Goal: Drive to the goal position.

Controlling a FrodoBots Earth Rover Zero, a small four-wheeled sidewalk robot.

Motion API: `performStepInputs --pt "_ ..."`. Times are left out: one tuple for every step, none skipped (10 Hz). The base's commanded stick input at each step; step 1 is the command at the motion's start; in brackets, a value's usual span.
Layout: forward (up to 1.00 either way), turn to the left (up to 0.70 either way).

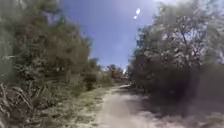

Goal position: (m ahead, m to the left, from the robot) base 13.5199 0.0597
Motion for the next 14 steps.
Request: performStepInputs --pt "0.85 0.00" --pt "0.85 0.00" --pt "0.85 0.00" --pt "0.85 0.00" --pt "0.85 0.00" --pt "0.85 0.00" --pt "0.85 0.00" --pt "0.85 0.00" --pt "0.85 0.00" --pt "0.85 0.00" --pt "0.85 0.00" --pt "0.85 0.00" --pt "0.85 0.00" --pt "0.85 0.00"
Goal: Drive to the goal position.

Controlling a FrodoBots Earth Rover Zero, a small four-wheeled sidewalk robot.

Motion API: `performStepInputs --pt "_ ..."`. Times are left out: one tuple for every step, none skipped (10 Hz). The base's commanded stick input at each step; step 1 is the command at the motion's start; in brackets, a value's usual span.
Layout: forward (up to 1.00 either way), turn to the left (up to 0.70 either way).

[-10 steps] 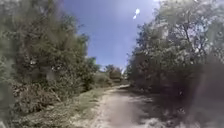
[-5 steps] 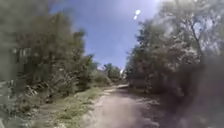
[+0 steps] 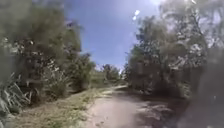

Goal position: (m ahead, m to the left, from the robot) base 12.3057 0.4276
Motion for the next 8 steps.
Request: performStepInputs --pt "0.85 0.00" --pt "0.85 0.00" --pt "0.85 0.00" --pt "0.85 0.00" --pt "0.85 0.00" --pt "0.85 0.00" --pt "0.85 0.00" --pt "0.85 0.00"
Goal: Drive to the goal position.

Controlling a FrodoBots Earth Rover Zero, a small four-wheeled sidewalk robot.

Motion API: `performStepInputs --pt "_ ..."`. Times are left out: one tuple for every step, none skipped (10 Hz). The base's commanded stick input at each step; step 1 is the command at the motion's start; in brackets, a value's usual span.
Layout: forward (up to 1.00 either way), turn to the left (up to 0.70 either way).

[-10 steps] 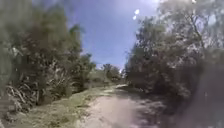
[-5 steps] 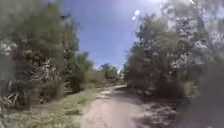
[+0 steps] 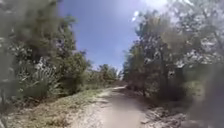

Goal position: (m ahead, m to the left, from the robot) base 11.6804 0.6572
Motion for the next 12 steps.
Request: performStepInputs --pt "0.85 0.00" --pt "0.85 0.00" --pt "0.85 0.00" --pt "0.85 0.00" --pt "0.85 0.00" --pt "0.85 0.00" --pt "0.85 0.00" --pt "0.85 0.00" --pt "0.85 0.00" --pt "0.85 0.00" --pt "0.85 0.00" --pt "0.85 0.00"
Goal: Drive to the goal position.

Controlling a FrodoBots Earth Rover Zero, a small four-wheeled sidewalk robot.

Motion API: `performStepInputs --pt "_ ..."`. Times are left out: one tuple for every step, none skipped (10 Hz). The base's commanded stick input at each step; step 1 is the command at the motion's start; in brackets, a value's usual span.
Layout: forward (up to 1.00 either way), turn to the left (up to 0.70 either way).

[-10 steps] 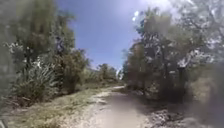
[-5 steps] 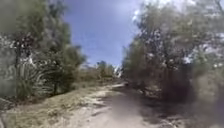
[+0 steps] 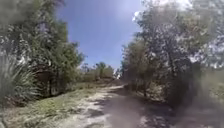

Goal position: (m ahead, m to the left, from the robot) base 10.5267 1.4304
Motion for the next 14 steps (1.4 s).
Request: performStepInputs --pt "0.85 0.00" --pt "0.85 0.00" --pt "0.85 0.00" --pt "0.85 0.00" --pt "0.85 0.00" --pt "0.85 0.03" --pt "0.85 0.08" --pt "0.85 0.07" --pt "0.85 0.16" --pt "0.85 0.34" --pt "0.85 0.34" --pt "0.85 0.34" --pt "0.85 0.34" --pt "0.85 0.34"
